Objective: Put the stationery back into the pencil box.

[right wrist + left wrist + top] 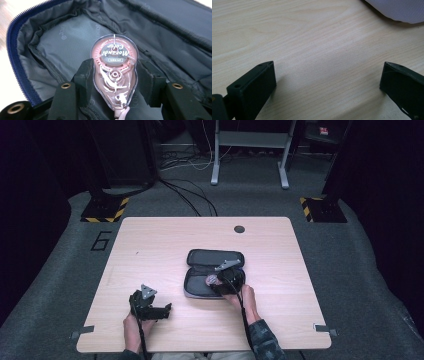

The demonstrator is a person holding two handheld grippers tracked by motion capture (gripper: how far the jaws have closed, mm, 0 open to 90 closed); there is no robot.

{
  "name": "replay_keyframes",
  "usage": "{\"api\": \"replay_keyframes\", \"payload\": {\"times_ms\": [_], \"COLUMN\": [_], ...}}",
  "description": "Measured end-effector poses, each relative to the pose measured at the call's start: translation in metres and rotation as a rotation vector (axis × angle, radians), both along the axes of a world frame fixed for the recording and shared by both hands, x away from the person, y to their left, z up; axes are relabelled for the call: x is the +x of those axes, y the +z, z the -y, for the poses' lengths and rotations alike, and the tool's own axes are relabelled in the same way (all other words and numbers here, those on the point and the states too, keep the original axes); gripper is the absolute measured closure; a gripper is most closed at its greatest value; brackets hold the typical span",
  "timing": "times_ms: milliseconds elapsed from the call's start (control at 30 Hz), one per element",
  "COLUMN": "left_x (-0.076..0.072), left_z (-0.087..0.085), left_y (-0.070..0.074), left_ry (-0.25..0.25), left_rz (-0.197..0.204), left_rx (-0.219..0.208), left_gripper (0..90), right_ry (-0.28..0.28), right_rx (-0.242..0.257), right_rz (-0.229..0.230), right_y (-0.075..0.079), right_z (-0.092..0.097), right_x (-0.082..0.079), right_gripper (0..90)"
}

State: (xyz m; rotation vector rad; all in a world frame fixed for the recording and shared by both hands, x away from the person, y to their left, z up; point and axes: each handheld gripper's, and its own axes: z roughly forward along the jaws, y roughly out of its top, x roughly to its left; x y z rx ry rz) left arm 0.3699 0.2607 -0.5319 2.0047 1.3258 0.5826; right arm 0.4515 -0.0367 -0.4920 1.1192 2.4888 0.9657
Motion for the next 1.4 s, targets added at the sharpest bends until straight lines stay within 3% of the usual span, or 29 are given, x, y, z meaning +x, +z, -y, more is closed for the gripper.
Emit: {"api": "replay_keyframes", "payload": {"times_ms": [267, 433, 600, 767, 1100, 1400], "left_x": [0.000, 0.000, 0.000, 0.000, 0.000, 0.000], "left_z": [0.000, 0.000, 0.000, 0.000, 0.000, 0.000], "left_y": [0.000, 0.000, 0.000, 0.000, 0.000, 0.000], "left_ry": [0.001, 0.000, 0.001, 0.001, 0.003, 0.000], "left_rz": [0.001, 0.000, 0.001, 0.001, 0.005, 0.000], "left_rx": [-0.002, -0.001, -0.001, -0.001, 0.000, 0.000], "left_gripper": [0.2, 0.3, 0.2, 0.3, 0.3, 0.3], "right_ry": [-0.005, -0.004, 0.004, -0.010, -0.074, -0.199], "right_rx": [-0.008, 0.017, 0.048, 0.068, 0.080, 0.072], "right_rz": [-0.016, -0.028, -0.003, 0.018, 0.095, 0.127], "right_y": [-0.002, 0.001, 0.012, 0.024, 0.045, 0.036], "right_z": [-0.001, 0.003, 0.013, 0.025, 0.069, 0.123], "right_x": [0.002, 0.001, -0.006, -0.015, -0.041, -0.068], "right_gripper": [48.3, 29.3, 15.6, 12.9, 8.9, 3.1]}}
